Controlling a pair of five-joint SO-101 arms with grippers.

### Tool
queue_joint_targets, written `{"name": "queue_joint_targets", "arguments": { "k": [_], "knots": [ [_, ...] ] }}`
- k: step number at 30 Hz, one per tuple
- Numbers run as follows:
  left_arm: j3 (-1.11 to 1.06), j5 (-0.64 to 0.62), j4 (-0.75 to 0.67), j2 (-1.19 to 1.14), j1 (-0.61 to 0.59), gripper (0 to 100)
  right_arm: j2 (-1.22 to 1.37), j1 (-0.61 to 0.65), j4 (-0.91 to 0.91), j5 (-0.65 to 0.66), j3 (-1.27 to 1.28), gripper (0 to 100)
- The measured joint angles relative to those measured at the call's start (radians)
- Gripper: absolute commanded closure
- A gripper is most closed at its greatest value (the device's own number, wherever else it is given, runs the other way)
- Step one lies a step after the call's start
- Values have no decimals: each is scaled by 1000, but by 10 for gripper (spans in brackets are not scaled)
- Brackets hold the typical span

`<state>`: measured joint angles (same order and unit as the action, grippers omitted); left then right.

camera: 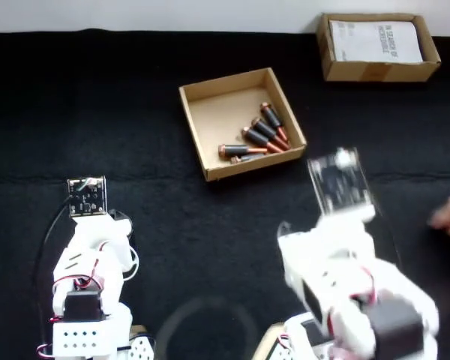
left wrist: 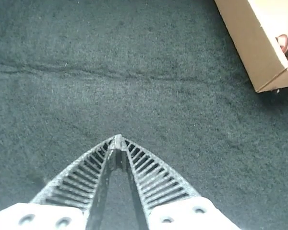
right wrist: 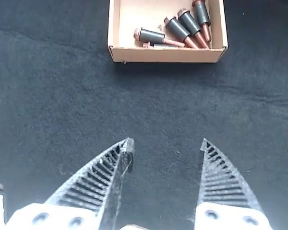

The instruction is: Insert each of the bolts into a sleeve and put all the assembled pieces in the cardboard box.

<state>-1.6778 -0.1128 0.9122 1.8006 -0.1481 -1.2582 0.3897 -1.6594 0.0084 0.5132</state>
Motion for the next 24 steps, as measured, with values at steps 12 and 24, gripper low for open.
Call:
{"name": "queue_joint_targets", "arguments": {
  "k": [12, 24],
  "knots": [
    [0, 0, 282, 0, 0, 991, -482, -302, 456, 17, 807, 800],
    [0, 0, 404, 0, 0, 991, -565, -339, 494, 77, 1154, 800]
  ]
}}
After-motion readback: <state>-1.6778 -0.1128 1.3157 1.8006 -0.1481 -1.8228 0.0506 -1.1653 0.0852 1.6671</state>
